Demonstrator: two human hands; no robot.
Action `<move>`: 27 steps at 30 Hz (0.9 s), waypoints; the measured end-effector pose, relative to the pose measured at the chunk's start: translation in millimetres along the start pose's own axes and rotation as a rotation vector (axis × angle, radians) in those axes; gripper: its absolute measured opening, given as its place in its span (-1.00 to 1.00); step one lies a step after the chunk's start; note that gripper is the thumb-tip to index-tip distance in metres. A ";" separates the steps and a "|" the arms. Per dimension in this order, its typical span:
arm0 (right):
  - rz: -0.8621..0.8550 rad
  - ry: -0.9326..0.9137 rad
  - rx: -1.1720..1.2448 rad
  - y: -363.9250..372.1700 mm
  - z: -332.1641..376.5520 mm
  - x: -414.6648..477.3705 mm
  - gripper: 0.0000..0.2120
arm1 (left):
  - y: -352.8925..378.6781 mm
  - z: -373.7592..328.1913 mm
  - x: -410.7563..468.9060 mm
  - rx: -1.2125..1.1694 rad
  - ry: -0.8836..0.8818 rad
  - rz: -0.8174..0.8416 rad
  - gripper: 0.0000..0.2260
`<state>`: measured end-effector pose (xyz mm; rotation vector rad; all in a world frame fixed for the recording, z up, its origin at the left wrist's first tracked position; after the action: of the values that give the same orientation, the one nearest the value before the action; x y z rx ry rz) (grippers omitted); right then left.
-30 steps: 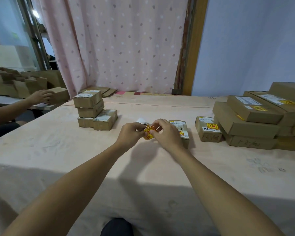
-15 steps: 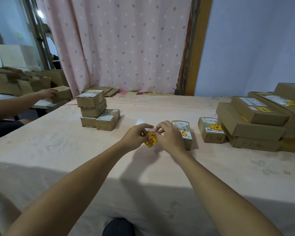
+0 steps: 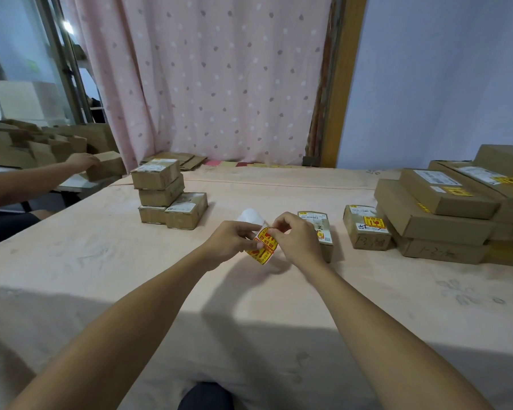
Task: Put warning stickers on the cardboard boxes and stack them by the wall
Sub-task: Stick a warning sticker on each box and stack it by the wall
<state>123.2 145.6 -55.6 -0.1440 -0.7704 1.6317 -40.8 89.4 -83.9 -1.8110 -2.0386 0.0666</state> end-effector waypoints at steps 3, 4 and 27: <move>-0.002 -0.004 0.015 -0.8 1.5 0.1 -0.86 | -4.9 3.8 -0.3 0.008 -0.031 -0.049 -0.59; -0.009 0.002 0.036 -1.8 1.2 0.4 -0.87 | -7.3 5.2 -0.6 0.013 -0.041 -0.075 -0.58; -0.136 0.559 0.731 -61.8 -77.6 12.1 -0.93 | 17.9 -23.8 11.1 1.057 0.072 0.081 -0.48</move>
<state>210.9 188.4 -77.1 -0.0165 0.2508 1.5403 -17.0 97.3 -64.5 -1.1601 -1.4002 0.8960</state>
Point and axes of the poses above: each hand's wrist, its own x-axis towards the middle knuckle, its own y-axis out of the palm, z = x × y, the point moved 8 cm from there along x, towards the middle knuckle, and after that the axes turned 11 degrees about y, right-handed, at the moved point
